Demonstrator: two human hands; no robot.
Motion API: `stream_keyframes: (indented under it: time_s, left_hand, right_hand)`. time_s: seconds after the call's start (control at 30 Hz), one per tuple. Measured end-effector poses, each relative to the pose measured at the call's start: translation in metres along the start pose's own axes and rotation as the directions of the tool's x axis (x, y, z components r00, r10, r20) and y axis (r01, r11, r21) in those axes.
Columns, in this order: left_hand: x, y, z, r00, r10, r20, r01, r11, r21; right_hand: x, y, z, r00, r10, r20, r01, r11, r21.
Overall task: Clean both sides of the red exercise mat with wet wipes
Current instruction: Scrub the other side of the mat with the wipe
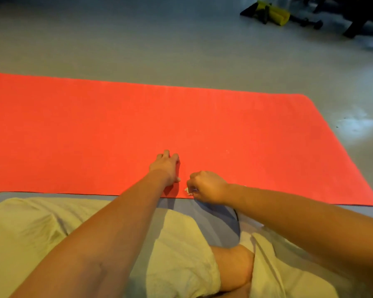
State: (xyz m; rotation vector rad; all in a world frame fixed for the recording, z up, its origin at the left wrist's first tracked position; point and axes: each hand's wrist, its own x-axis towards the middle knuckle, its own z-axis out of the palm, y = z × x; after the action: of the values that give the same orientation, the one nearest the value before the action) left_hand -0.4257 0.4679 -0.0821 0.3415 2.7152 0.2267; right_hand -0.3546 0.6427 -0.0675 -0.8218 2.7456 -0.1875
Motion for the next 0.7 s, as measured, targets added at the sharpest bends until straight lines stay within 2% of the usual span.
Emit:
stream_keyframes:
  time_s: [0.23,0.3,0.5,0.6,0.7]
  left_hand:
    - [0.005,-0.001,-0.001,1.000,-0.001,-0.004,0.001,0.998,0.062]
    - [0.006,0.000,-0.004,1.000,-0.005,0.029,0.003,0.996,0.084]
    - [0.013,0.002,-0.012,0.997,-0.024,0.072,0.015,0.992,0.125]
    - [0.017,0.002,-0.012,0.998,-0.019,0.058,0.013,0.995,0.104]
    - [0.019,0.001,-0.011,0.999,-0.014,0.036,0.010,0.994,0.107]
  right_hand:
    - [0.021,0.003,0.000,0.953,0.253,-0.166,-0.247,0.967,0.057]
    - [0.018,0.000,0.004,0.960,0.238,-0.151,-0.232,0.971,0.051]
    - [-0.022,-0.002,0.017,0.997,0.018,-0.075,-0.016,0.999,0.033]
    - [-0.009,0.006,0.010,0.997,0.037,-0.070,-0.036,0.999,0.020]
    - [0.024,0.021,-0.002,0.976,0.156,-0.152,-0.156,0.988,0.010]
